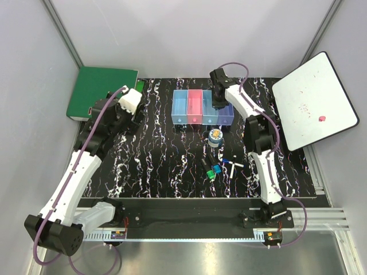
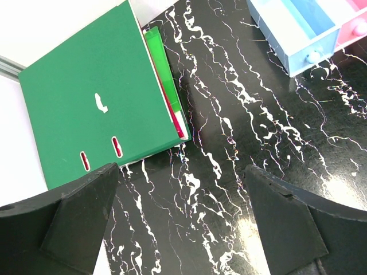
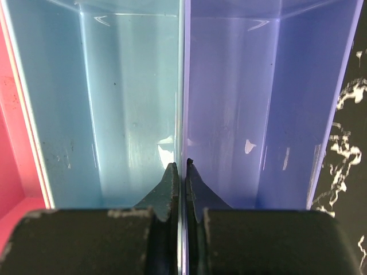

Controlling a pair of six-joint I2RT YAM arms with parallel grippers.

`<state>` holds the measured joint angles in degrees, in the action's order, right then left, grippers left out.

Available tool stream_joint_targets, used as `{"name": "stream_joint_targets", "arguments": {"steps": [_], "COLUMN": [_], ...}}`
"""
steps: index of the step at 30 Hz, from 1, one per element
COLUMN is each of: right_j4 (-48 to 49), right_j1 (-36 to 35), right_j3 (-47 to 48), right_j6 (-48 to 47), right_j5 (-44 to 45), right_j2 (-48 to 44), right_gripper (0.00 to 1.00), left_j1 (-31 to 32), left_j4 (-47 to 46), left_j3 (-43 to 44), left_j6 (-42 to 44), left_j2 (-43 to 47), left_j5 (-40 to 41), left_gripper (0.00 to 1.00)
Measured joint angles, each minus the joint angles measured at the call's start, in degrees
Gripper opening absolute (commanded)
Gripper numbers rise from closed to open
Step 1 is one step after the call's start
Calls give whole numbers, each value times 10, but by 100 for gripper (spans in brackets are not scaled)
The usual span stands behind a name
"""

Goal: Sort the stationery into containers
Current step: Move the storage box to the center of the board.

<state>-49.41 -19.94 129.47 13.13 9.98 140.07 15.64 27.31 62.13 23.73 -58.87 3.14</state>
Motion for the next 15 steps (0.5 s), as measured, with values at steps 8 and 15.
{"name": "stream_joint_targets", "arguments": {"steps": [8,15], "right_j4": [-5,-13], "right_j1": [-17,-47], "right_j3": [-70,-136], "right_j6": [-3,-2], "right_j5": [0,-2], "right_j2": [-46,-92], "right_gripper": [0,0], "left_j1": [4,9], "left_j4": [0,-1], "left_j3": [6,20], "left_j6": [0,0], "left_j2": [0,0], "left_j5": [-2,-6], "left_gripper": [99,99]}}
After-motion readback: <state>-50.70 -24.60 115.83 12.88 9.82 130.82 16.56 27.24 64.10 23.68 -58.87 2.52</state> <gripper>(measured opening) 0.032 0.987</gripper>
